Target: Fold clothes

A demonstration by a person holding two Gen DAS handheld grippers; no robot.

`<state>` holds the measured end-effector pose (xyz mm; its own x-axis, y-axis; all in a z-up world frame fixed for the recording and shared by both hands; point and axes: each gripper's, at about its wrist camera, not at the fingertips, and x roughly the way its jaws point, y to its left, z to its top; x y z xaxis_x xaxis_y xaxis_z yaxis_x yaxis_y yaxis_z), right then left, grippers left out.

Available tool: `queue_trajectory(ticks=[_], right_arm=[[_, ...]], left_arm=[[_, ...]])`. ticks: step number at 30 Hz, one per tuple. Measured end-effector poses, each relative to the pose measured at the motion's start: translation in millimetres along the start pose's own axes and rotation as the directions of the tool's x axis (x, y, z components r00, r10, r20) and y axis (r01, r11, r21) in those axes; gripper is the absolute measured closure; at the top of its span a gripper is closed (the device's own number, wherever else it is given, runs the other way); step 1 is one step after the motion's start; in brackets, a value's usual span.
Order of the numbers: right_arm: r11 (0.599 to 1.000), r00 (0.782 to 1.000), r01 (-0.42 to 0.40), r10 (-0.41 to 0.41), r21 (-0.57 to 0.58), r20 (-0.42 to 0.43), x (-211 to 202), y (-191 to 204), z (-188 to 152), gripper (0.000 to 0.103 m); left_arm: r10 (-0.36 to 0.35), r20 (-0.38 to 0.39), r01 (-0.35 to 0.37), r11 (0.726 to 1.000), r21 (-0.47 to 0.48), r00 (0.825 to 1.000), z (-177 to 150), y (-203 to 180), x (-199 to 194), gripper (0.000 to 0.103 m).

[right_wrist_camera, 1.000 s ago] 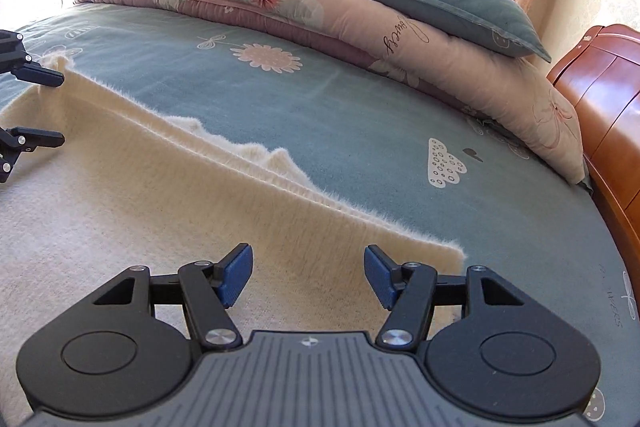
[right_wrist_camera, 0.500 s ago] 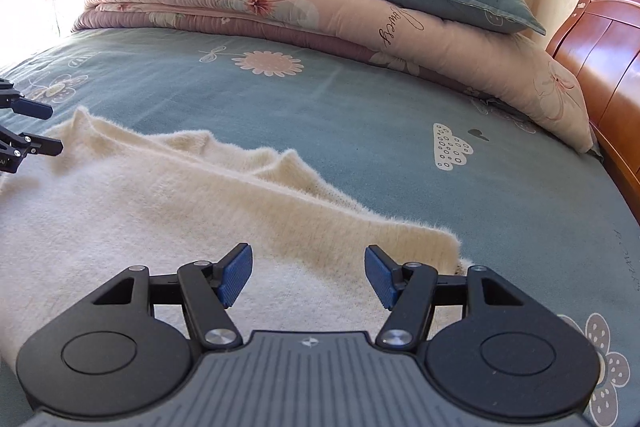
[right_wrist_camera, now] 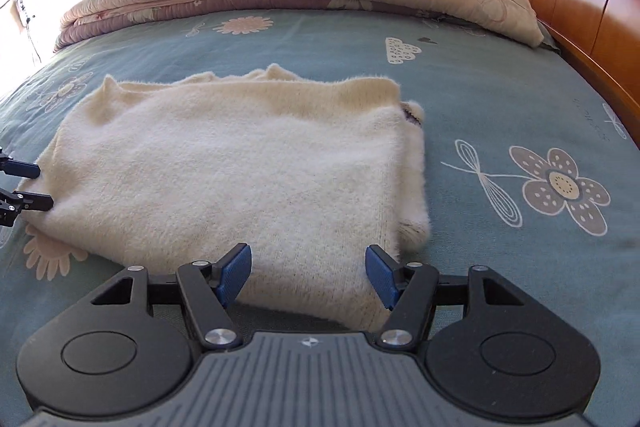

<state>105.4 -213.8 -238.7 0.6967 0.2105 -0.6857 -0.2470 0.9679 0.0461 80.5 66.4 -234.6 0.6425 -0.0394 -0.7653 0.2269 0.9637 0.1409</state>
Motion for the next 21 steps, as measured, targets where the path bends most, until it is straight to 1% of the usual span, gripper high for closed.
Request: queue_trajectory(ticks=[1,3,4,5,7,9,12,15,16,18,21], right_arm=[[1.0,1.0,0.003,-0.003,0.011,0.004,-5,-2,-3,0.035],[1.0,0.999,-0.021,0.02,0.013,0.034,-14,-2,-3,0.035],[0.999,0.998,-0.032,0.032,0.015,0.049,-18,-1,-2,0.038],[0.999,0.997,-0.044,0.043,0.015,0.063,-22,-1,-2,0.043],[0.998,0.994,-0.066,0.064,0.013,0.087,-26,0,-2,0.05],[0.997,0.993,-0.079,0.079,0.0,0.089,-12,4,1,0.051],[0.998,0.996,-0.065,0.064,0.007,0.059,17,1,1,0.051],[1.0,1.0,-0.017,0.018,-0.01,0.017,41,-6,-5,0.051],[1.0,1.0,-0.015,0.015,-0.013,0.005,45,-9,-7,0.051],[0.999,0.999,-0.042,0.042,0.013,-0.006,48,-15,-10,0.051],[0.997,0.998,-0.056,0.058,0.051,-0.038,52,-20,-13,0.053]], left_arm=[[-0.01,0.021,0.01,1.0,0.016,1.0,1,-4,-9,0.036],[-0.016,0.048,0.014,0.999,0.051,0.999,3,-14,-21,0.035],[-0.009,0.054,0.006,0.998,0.069,0.998,5,-20,-22,0.035],[-0.003,0.06,-0.003,0.996,0.086,0.998,7,-25,-23,0.035],[-0.011,0.069,0.004,0.996,0.094,0.998,13,-32,-16,0.035],[-0.024,0.076,0.017,0.995,0.094,0.997,18,-36,-5,0.035],[-0.035,0.074,0.028,0.996,0.088,0.997,25,-34,20,0.035],[-0.034,0.031,0.033,0.997,0.063,0.999,26,-24,45,0.034],[-0.04,0.016,0.039,0.998,0.052,0.999,26,-20,52,0.032],[-0.07,0.0,0.07,0.997,0.019,0.998,27,-13,60,0.029],[-0.09,-0.028,0.089,0.996,-0.016,0.996,35,-6,68,0.027]])
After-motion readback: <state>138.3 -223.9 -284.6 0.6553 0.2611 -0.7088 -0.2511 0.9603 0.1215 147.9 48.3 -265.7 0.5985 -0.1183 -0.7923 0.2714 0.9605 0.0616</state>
